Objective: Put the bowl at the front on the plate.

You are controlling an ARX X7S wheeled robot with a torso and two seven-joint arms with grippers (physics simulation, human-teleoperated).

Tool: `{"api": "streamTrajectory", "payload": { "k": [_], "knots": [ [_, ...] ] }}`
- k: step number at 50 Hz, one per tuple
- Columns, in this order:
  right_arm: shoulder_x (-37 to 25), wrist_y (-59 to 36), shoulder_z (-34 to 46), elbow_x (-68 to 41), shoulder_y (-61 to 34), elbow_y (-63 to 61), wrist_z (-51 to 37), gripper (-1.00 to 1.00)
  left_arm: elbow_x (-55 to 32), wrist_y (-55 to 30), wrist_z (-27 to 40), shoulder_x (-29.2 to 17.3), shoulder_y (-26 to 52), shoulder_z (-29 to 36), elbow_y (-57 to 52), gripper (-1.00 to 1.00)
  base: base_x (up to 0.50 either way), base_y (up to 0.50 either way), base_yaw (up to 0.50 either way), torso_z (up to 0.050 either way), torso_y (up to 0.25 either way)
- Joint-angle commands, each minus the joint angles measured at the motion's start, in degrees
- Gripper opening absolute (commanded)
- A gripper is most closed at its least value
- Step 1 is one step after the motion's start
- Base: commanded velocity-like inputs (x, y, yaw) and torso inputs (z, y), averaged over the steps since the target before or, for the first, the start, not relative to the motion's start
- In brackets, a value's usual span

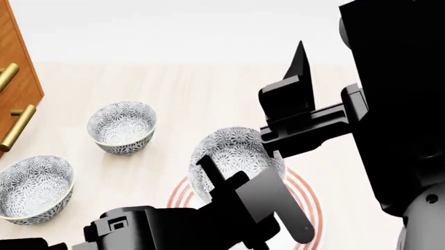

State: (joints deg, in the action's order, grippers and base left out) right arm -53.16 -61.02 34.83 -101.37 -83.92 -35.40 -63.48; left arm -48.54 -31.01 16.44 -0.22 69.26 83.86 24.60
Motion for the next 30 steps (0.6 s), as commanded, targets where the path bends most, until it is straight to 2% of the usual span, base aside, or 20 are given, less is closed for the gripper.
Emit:
{"api": "streamTrajectory", "payload": {
  "k": [1,30],
  "knots": [
    [-0.52,0.27,0.01,-0.84,0.00,-0.58,-0.76,1.00,-4.34,2.73,3.48,0.21,2.02,4.87,-0.74,-1.00,0.00,0.00,0.00,0.000,0.000],
    [-1.68,1.36,-0.15,-0.81,1.17,-1.64,-0.88,1.00,-1.03,3.13,1.48,0.21,-2.42,4.91,1.54,-1.00,0.00,0.00,0.00,0.000,0.000]
  ]
}}
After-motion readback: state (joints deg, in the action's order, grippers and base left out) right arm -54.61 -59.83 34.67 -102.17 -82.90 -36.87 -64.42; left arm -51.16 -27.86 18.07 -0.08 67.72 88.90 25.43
